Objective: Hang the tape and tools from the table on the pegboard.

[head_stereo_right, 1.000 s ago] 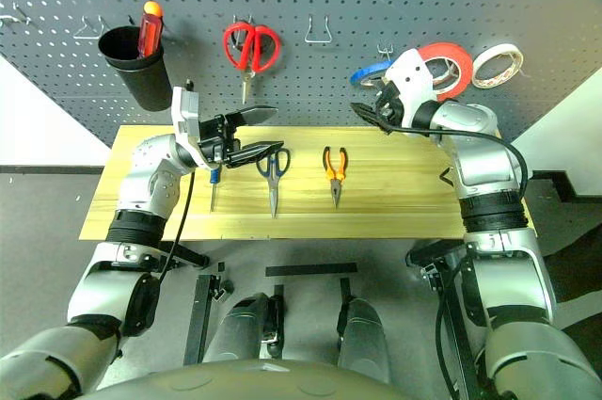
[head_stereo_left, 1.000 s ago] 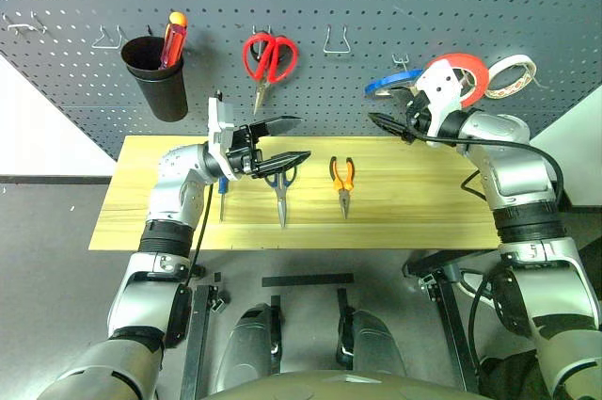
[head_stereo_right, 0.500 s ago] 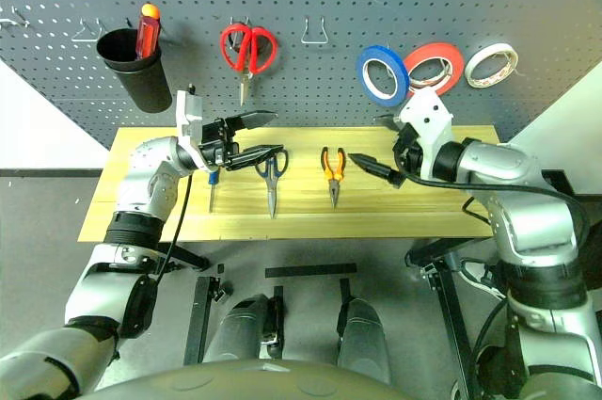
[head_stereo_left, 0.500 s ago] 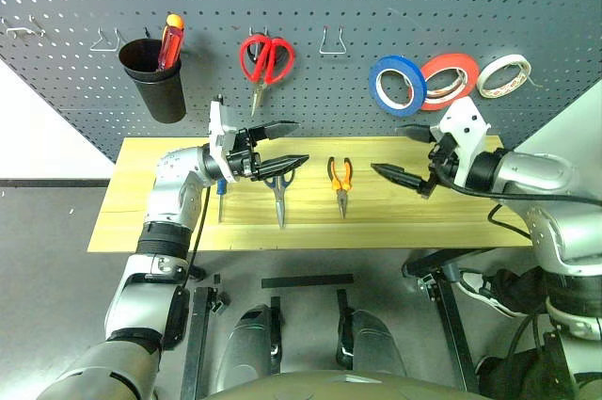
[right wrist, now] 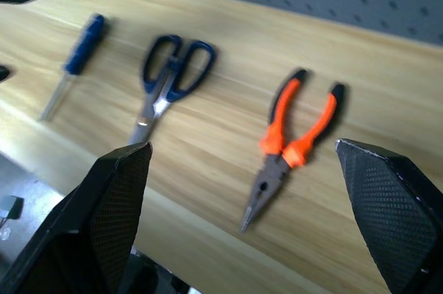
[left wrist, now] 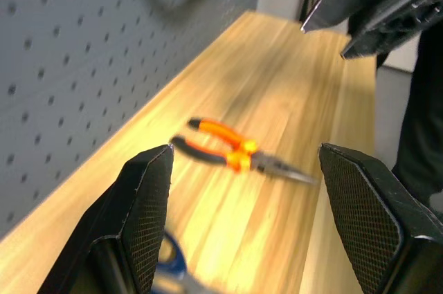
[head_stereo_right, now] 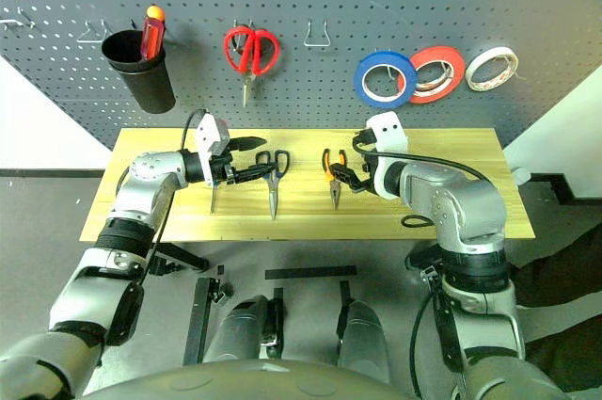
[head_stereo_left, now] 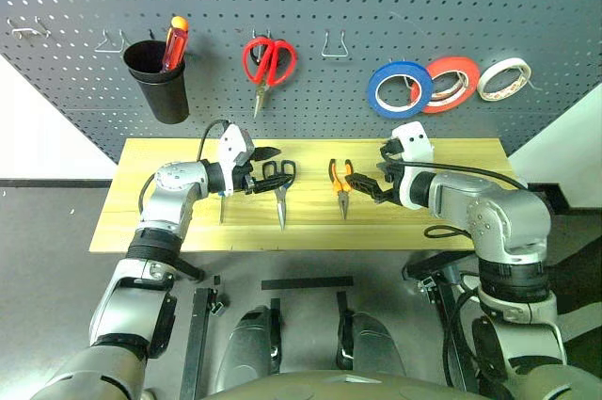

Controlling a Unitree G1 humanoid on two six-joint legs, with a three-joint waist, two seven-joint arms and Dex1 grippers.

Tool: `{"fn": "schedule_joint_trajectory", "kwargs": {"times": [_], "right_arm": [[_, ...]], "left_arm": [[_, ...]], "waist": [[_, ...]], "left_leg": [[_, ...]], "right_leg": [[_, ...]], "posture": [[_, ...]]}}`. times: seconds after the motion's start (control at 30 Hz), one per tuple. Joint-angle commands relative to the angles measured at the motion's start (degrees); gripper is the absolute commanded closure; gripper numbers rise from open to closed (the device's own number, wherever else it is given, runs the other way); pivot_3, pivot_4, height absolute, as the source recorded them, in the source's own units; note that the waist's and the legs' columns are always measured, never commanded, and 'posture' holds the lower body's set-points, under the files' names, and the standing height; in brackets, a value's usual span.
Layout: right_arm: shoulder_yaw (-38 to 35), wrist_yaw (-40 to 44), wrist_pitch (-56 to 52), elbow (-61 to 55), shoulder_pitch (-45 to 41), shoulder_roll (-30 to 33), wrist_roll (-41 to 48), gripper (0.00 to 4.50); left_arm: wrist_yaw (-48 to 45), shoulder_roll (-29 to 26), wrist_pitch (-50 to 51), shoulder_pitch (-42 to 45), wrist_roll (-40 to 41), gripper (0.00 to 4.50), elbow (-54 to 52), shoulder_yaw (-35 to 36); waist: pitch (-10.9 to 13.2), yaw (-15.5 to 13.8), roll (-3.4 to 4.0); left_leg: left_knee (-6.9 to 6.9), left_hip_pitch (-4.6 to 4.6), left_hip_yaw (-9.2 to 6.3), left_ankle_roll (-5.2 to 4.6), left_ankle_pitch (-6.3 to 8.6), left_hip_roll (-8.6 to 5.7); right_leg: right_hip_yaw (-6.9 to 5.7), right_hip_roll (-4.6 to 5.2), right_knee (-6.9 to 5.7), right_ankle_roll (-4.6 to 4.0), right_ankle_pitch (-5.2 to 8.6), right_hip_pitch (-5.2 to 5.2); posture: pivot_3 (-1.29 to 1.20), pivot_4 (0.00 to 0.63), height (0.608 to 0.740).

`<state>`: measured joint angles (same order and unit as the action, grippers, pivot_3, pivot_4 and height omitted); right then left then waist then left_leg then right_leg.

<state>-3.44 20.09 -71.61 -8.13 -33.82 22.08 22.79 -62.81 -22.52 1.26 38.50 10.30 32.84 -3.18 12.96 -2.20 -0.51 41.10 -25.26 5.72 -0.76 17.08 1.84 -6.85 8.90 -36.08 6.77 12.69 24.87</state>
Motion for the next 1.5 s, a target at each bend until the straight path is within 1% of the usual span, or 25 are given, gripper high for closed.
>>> {"fn": "schedule_joint_trajectory", "kwargs": {"times": [0.03, 0.1, 0.13, 0.2, 0.33, 0.47, 0.63, 0.9, 1.2, 1.33, 1.5], "right_arm": [[1.1, -0.7, 3.5, 7.1, -4.1, -1.2, -1.9, 0.05], [1.8, -0.6, 4.7, 11.0, -6.1, -1.8, -2.7, 0.05], [2.6, -0.6, 4.6, 12.1, -6.9, -1.8, -3.1, 0.05], [4.2, -0.8, 5.6, 16.4, -9.0, -1.9, -4.8, 0.05], [5.4, 0.2, 8.2, 22.3, -12.2, -1.9, -6.4, 0.05], [5.6, 1.6, 11.4, 27.3, -14.5, -1.6, -7.5, 0.05], [5.5, 2.3, 14.8, 33.0, -17.4, -1.9, -9.1, 0.05], [5.6, 3.2, 18.9, 40.7, -21.5, -4.3, -10.9, 0.05], [6.1, 2.8, 18.4, 42.4, -21.8, -6.8, -12.0, 0.05], [9.7, 2.0, 18.8, 42.5, -20.5, -7.5, -15.3, 0.05], [11.6, 0.3, 19.9, 44.6, -20.4, -8.7, -18.3, 0.05]], "left_arm": [[0.5, -0.7, 1.5, 0.7, -1.2, 1.02, -0.7, -1.0], [0.5, -1.0, 2.7, 1.1, -1.6, 1.02, -0.7, -1.5], [0.5, -1.2, 3.4, 1.1, -1.7, 1.02, -1.3, -1.6], [0.3, -1.6, 4.7, 1.6, -2.1, 1.02, -1.2, -2.1], [-1.4, -1.8, 5.4, 3.0, -2.9, 1.02, 0.2, -3.7], [-0.8, -0.3, 4.3, 5.6, -3.8, 1.02, 3.5, -4.4], [0.4, 1.6, 2.3, 6.9, -4.7, 1.02, 6.5, -4.6], [0.7, 3.0, 0.8, 6.6, -4.5, 1.02, 8.0, -4.1], [1.0, 1.9, -0.1, 7.1, -4.5, 1.02, 9.2, -3.3], [1.1, 1.7, 0.6, 6.9, -3.6, 1.02, 8.8, -2.5], [1.7, 1.2, -0.5, 7.0, -4.1, 1.02, 9.3, -2.3]], "waist": [[0.2, 0.1, 0.03], [0.7, 0.1, 0.14], [1.2, 0.1, 0.20], [2.5, 0.1, 0.22], [4.6, 0.0, 0.30], [6.7, -0.1, 0.29], [8.0, 0.0, 0.32], [9.0, 0.0, 0.37], [9.3, 0.0, 0.34], [9.3, 0.0, 0.34], [9.3, 0.0, 0.34]], "left_leg": [[-0.01, 0.01, -0.01, 0.00, 0.00, 0.00], [-0.02, 0.03, 0.01, -0.01, 0.00, 0.00], [-0.03, 0.03, 0.02, -0.01, 0.00, 0.00], [-0.06, 0.10, 0.04, -0.01, 0.01, 0.01], [-0.08, -0.08, 0.05, -0.02, 0.01, 0.00], [-0.08, -0.17, 0.17, -0.02, 0.01, -0.02], [-0.14, -0.20, 0.20, -0.02, 0.01, -0.02], [-0.20, -0.20, 0.25, -0.02, 0.00, 0.00], [-0.22, -0.21, 0.26, -0.01, 0.00, 0.00], [-0.23, -0.21, 0.27, -0.01, 0.00, 0.00], [-0.24, -0.21, 0.28, 0.00, 0.00, 0.00]], "right_leg": [[0.00, 0.00, -0.01, 0.00, 0.00, 0.01], [0.05, 0.00, -0.02, -0.01, 0.00, 0.03], [0.06, -0.01, -0.03, -0.01, 0.00, 0.04], [0.14, -0.01, -0.09, -0.01, 0.01, 0.07], [0.27, 0.00, -0.21, -0.02, 0.01, 0.41], [0.26, 0.02, -0.23, -0.01, 0.01, 0.50], [0.24, 0.02, -0.22, -0.01, 0.01, 0.55], [0.24, 0.02, -0.22, 0.00, 0.01, 0.60], [0.23, 0.04, -0.21, 0.00, 0.02, 0.62], [0.23, 0.04, -0.21, 0.00, 0.02, 0.62], [0.23, 0.04, -0.21, 0.01, 0.02, 0.63]], "posture": [[0.08, 0.299, 0.711], [0.08, 0.320, 0.711], [0.09, 0.349, 0.711], [0.10, 0.381, 0.711], [0.13, 0.418, 0.711], [0.14, 0.431, 0.711], [0.14, 0.442, 0.711], [0.15, 0.445, 0.711], [0.15, 0.432, 0.711], [0.15, 0.424, 0.711], [0.16, 0.419, 0.711]]}}
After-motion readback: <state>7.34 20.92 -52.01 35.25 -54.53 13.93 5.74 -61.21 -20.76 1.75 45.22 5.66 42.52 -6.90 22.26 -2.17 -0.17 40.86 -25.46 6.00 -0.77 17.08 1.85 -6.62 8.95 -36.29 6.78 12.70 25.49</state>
